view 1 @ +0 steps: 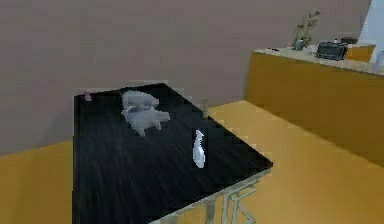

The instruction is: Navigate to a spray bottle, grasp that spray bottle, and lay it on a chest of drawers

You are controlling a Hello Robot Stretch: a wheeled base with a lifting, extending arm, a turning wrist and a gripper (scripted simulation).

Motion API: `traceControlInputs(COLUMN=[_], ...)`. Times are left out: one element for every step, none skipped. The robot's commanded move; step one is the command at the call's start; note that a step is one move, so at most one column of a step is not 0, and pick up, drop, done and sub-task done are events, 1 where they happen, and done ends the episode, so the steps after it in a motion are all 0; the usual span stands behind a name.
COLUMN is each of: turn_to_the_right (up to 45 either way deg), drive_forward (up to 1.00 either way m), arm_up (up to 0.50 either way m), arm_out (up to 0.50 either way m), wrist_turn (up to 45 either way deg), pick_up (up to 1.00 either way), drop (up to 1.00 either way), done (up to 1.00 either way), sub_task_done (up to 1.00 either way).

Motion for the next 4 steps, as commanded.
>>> traceControlInputs(turn_to_the_right=[-45.0,-39.0,45.0,15.0], drive_forward=[0.00,0.00,0.00,0.00], arm_up=[0.00,0.00,0.00,0.00], arm_out=[0.00,0.00,0.00,0.00], wrist_turn=[0.0,0.0,0.0,0.0], pick_up=[0.00,0.00,0.00,0.00], drop=[0.00,0.00,0.00,0.00], done=[0.00,0.00,0.00,0.00], sub_task_done=[0.00,0.00,0.00,0.00])
